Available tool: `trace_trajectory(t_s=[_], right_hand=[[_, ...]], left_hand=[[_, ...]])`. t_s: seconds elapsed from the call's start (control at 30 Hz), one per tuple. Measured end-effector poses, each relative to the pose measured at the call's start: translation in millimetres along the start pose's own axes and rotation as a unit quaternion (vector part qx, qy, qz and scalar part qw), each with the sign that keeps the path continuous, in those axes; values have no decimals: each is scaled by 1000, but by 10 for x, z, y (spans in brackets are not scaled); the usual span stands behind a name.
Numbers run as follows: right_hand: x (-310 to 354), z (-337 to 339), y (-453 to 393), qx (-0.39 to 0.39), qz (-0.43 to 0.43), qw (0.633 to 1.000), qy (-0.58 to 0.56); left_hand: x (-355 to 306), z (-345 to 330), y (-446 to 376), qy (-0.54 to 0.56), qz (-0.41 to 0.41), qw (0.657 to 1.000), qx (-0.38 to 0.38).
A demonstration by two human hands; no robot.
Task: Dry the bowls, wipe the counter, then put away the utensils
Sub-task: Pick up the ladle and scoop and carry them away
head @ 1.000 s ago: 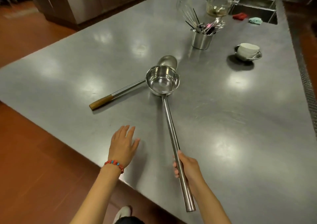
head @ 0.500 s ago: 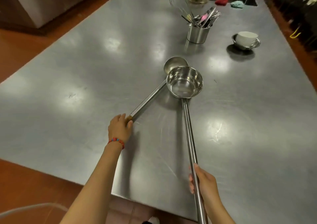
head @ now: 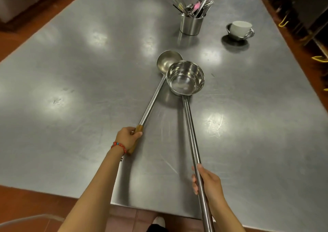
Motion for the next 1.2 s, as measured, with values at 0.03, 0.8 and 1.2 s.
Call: trace_trajectory(t_s=[0.03, 0.8, 1.2], right_hand=[[-5, 18, 8, 0, 1, 1000, -1], [-417, 1460, 737, -71, 78, 991, -78], [-1000, 3912, 2024, -175, 146, 965, -132]], left_hand=[[-34, -65, 34, 13, 1, 1000, 21], [-854, -1363, 1949, 336, 31, 934, 114], [-1869, -3217, 3870, 297, -59, 911, 279]])
Point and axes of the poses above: each hand's wrist, its own y-axis away from the middle knuckle, its own z-axis out of the back of the hand, x = y × z, the point moved 6 cm from there along -y, towards the middle knuckle, and after that the axes turned 2 degrees about -y, right-handed, at the moved point
